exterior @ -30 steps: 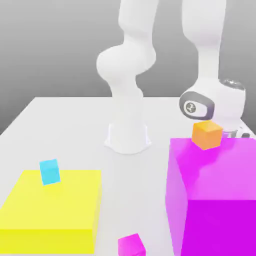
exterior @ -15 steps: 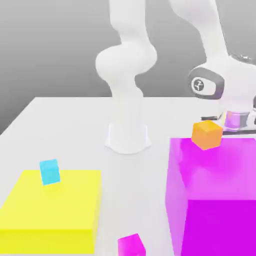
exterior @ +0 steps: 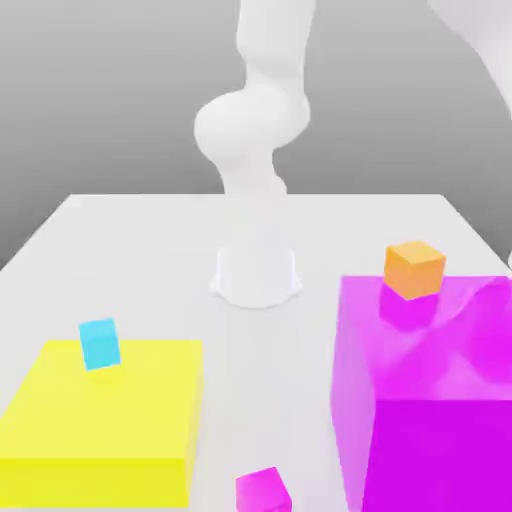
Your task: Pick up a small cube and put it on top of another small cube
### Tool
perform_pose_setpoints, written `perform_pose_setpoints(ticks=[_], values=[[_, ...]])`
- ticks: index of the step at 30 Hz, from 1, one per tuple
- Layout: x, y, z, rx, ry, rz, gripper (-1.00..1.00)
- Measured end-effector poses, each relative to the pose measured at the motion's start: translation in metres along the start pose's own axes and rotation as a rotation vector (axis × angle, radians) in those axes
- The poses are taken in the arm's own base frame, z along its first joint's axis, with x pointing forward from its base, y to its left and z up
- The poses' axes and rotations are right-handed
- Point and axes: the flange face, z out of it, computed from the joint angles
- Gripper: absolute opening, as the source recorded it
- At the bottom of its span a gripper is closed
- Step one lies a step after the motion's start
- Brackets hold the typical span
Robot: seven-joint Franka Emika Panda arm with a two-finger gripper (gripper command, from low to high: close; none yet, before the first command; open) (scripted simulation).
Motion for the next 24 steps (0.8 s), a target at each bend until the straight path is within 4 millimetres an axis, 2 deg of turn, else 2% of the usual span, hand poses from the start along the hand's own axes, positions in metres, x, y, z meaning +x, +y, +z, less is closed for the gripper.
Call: perform_pose_setpoints(ticks=[4, 6, 8, 11, 13, 15, 17, 19, 20, 24], values=[[-0.087, 0.055, -0.036, 0.024, 0.0, 0.325, -1.0], [-0.149, 0.063, -0.044, 0.051, 0.03, 0.478, -1.0], [-0.205, 0.061, -0.045, 0.075, 0.064, 0.603, -1.0], [-0.284, 0.046, -0.032, 0.104, 0.115, 0.775, -1.0], [-0.339, 0.028, -0.019, 0.12, 0.15, 0.897, -1.0], [-0.395, 0.001, -0.001, 0.133, 0.185, 1.027, -1.0], [-0.444, -0.036, 0.029, 0.137, 0.215, 1.154, -1.0], [-0.472, -0.071, 0.058, 0.136, 0.226, 1.242, -1.0], [-0.471, -0.08, 0.07, 0.133, 0.218, 1.247, -1.0], [-0.427, -0.077, 0.116, 0.114, 0.149, 1.121, -1.0]])
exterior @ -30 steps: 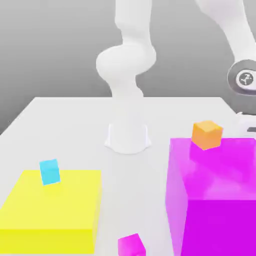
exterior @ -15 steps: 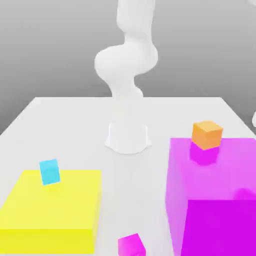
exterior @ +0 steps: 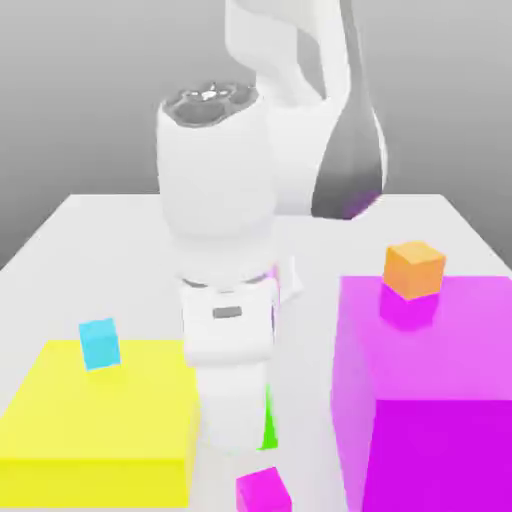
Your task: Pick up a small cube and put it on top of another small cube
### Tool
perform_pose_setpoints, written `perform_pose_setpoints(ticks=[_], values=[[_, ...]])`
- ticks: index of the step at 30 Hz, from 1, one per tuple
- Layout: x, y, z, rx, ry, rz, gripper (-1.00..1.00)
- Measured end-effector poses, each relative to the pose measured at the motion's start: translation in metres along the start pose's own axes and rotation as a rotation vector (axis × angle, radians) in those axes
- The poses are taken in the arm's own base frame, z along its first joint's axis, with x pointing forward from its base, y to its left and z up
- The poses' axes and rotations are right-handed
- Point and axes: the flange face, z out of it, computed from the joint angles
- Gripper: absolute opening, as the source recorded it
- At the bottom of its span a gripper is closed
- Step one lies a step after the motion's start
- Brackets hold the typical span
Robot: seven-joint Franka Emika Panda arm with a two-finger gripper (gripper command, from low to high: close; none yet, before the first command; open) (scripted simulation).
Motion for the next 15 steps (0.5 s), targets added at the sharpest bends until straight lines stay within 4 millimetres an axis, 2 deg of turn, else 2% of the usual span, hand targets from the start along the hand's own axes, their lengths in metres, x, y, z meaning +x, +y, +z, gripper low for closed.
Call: perform_pose_setpoints(ticks=[3, 4, 9, 10, 12, 15], values=[[0.003, -0.003, 0.041, -0.005, -0.005, -0.017, -1.0], [0.002, -0.004, 0.053, -0.004, -0.006, -0.017, 1.0], [0.002, -0.004, 0.053, -0.004, -0.006, -0.017, 1.0], [0.002, -0.004, 0.058, -0.005, -0.006, -0.017, 1.0], [0.003, -0.004, 0.045, -0.007, -0.005, -0.019, 1.0], [0.003, -0.004, 0.008, -0.006, -0.005, -0.019, 1.0]])
